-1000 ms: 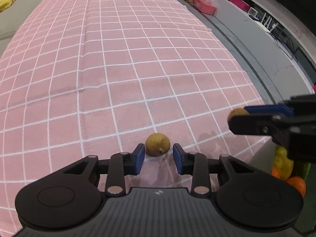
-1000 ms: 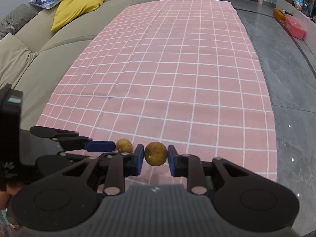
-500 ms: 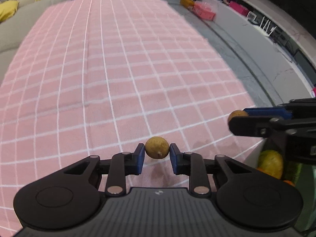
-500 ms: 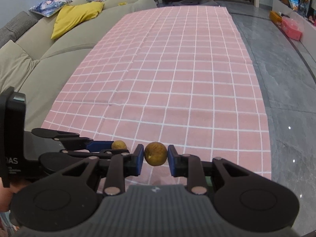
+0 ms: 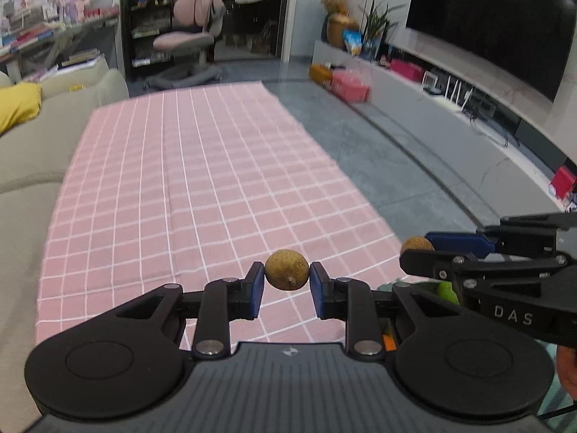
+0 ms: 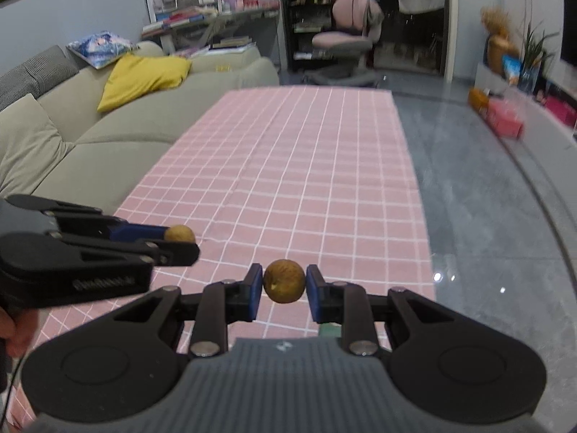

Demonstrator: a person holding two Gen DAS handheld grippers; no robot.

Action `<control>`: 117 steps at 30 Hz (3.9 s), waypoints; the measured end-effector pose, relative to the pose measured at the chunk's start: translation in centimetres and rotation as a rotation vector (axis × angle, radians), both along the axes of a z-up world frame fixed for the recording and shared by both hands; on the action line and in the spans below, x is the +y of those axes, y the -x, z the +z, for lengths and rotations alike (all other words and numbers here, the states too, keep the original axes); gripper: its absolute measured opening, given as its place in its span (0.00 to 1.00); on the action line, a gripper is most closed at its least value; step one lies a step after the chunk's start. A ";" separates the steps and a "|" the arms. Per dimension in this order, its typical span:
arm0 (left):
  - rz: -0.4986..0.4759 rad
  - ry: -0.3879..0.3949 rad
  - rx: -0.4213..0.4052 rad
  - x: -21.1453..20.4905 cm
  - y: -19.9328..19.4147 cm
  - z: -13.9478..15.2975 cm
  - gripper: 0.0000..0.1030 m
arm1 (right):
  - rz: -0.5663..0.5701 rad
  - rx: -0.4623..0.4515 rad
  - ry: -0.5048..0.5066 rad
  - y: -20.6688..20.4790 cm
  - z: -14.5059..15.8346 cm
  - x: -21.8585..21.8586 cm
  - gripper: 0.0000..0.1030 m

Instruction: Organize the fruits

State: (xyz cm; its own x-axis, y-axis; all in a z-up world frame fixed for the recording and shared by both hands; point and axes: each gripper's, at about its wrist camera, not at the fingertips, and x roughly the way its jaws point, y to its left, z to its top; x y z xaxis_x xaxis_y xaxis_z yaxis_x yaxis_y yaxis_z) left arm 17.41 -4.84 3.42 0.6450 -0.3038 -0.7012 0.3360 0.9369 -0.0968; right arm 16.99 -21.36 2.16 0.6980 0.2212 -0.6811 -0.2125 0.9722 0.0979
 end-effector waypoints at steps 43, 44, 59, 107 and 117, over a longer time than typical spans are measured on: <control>-0.158 0.121 0.326 -10.8 9.5 -7.2 0.29 | 0.312 0.240 0.136 8.7 -6.1 -9.6 0.21; -0.158 0.115 0.335 -10.8 9.4 -7.4 0.29 | 0.336 0.259 0.143 8.2 -6.3 -9.1 0.21; -0.133 0.124 0.414 -10.6 8.3 -8.5 0.29 | 0.474 0.395 0.290 6.3 -9.3 -7.5 0.22; -0.006 0.008 0.040 -5.0 10.6 2.4 0.46 | -0.155 -0.032 0.021 12.3 3.4 -6.1 0.71; 0.148 -0.108 -0.177 -2.5 16.2 4.1 0.60 | -0.208 -0.148 0.010 17.4 5.2 -1.9 0.84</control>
